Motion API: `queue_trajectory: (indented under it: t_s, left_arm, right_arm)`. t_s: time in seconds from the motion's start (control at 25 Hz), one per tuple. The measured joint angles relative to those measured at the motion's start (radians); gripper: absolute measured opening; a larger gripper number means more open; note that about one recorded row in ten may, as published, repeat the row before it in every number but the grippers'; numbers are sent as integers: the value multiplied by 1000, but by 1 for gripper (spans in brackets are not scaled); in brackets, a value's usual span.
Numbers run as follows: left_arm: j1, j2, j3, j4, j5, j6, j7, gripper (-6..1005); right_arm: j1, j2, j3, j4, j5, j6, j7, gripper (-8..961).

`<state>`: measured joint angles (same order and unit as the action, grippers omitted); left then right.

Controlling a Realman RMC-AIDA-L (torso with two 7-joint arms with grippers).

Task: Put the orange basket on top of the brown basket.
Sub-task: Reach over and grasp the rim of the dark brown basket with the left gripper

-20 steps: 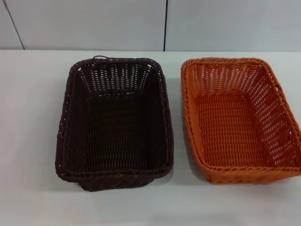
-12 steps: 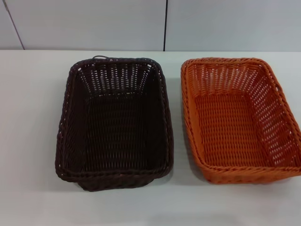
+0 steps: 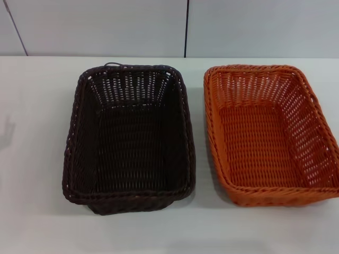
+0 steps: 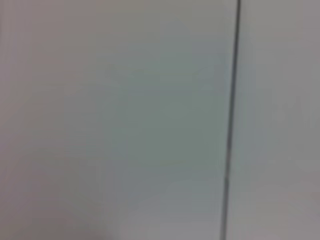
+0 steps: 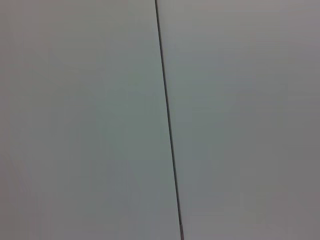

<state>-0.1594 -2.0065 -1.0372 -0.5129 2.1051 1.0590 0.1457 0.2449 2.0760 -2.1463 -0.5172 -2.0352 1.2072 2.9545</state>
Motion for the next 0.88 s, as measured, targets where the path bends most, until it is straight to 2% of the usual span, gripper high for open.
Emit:
queue_trajectory:
  t_s: [0.04,0.08,0.12,0.16,0.2,0.24,0.28,0.32,0.36,0.4,0.44,0.48,0.52,0.56,0.6,0.64,0.68,0.72,0.88]
  left_arm:
    - [0,0,0,0,0,0,0,783]
    - [40,131,-160,-347,163,-479,2,783]
    - [65,146,-230,-464,217,-643,2,783]
    - [65,146,-230,-464,217,-643,2,783]
    - [102,147,-329,-624,279,-840,2,783]
    - [102,147,-329,-624,279,-840,2,783]
    - [121,139,-388,-712,313,-952,3,783]
    - [140,117,-462,-823,348,-1100,11,783]
    - [146,104,-495,-872,360,-1168,21,783]
    - [154,75,-549,-952,377,-1299,50,783]
    - [155,53,-587,-999,385,-1384,77,783]
    - [155,53,-587,-999,385,-1384,77,783]
    - [144,-15,-682,-1107,389,-1617,163,783]
    - [135,-35,-713,-1139,390,-1689,187,783]
    - [115,-56,-747,-1186,389,-1825,215,783]
    - [101,-56,-747,-1205,389,-1896,212,783]
    - [101,-56,-747,-1205,389,-1896,212,783]
    - [76,-52,-712,-1230,402,-1984,183,783]
    - [51,-54,-671,-1237,443,-2045,177,783]
  right_arm:
    - [3,0,0,3,3,-1,0,677]
    - [5,0,0,5,5,-2,0,677]
    - [7,0,0,7,6,-3,0,677]
    - [7,0,0,7,6,-3,0,677]
    - [8,-1,1,10,7,-5,0,677]
    - [8,-1,1,11,7,-6,0,677]
    - [8,-1,1,11,7,-6,0,677]
    - [8,-1,0,12,7,-7,0,677]
    - [8,-1,1,12,7,-10,0,677]
    - [8,-1,2,14,8,-17,0,677]
    - [8,-1,2,14,8,-17,0,677]
    - [9,-1,3,15,8,-21,0,677]
    - [10,-1,6,18,9,-24,0,677]
    - [12,-1,8,21,9,-26,0,677]
    - [16,0,12,26,9,-31,0,677]
    - [16,0,12,26,9,-31,0,677]
    - [17,0,14,29,9,-35,0,677]
    - [17,-1,17,33,9,-42,0,677]
    - [18,0,19,35,9,-49,0,677]
